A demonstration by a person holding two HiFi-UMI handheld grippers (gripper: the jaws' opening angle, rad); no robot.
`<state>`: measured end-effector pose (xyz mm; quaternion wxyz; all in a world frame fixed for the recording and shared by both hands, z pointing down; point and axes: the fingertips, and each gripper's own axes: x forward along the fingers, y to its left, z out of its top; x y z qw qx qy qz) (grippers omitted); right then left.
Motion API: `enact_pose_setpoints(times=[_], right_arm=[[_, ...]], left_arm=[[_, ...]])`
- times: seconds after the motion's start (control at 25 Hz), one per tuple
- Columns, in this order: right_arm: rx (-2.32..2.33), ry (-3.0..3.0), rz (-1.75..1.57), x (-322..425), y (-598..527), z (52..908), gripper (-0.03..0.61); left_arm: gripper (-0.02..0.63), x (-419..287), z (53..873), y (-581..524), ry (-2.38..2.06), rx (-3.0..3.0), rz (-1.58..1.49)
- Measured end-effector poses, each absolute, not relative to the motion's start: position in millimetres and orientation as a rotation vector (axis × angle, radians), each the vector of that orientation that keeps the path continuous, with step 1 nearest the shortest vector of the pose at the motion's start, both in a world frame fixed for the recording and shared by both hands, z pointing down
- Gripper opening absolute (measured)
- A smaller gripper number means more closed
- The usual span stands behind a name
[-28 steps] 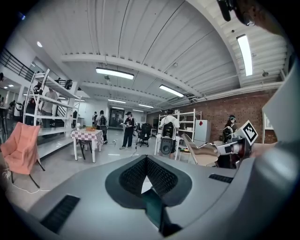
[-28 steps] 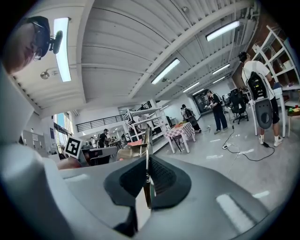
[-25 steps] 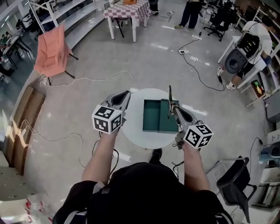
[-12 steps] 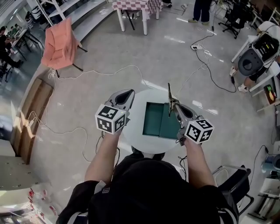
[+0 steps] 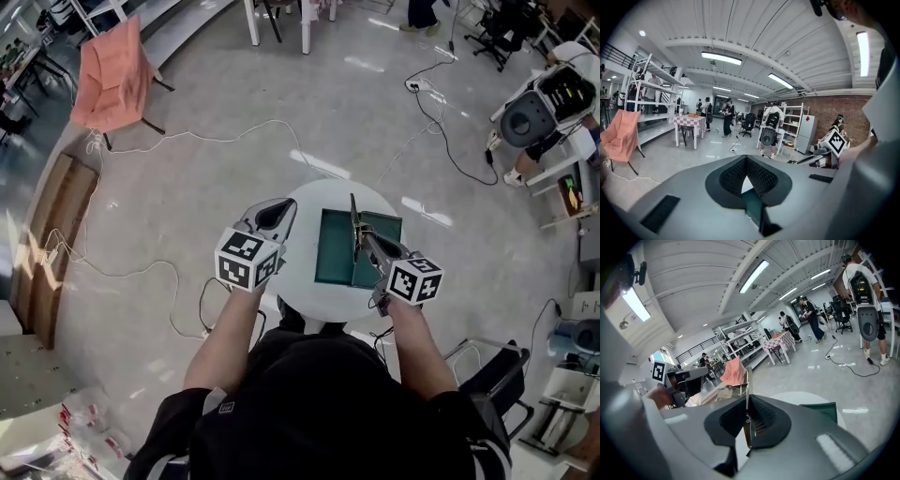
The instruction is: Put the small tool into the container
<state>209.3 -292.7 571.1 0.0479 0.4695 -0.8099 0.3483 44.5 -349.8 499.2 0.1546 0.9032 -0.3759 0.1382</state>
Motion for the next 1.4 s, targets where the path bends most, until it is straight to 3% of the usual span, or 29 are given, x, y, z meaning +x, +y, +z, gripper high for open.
enact_pose_setpoints(times=[0.8, 1.4], right_arm=[[1.412, -2.059, 1.341, 191.9, -286.1, 720.3, 0.012], [1.272, -1.712, 1.101, 191.5, -304.2, 797.6, 0.014]], left_arm=[[-0.011, 20.5, 547.0, -362.2, -0.956, 2.542, 0.435], [-0.011, 4.5, 584.8, -367.7, -0.918, 2.465, 0.458]])
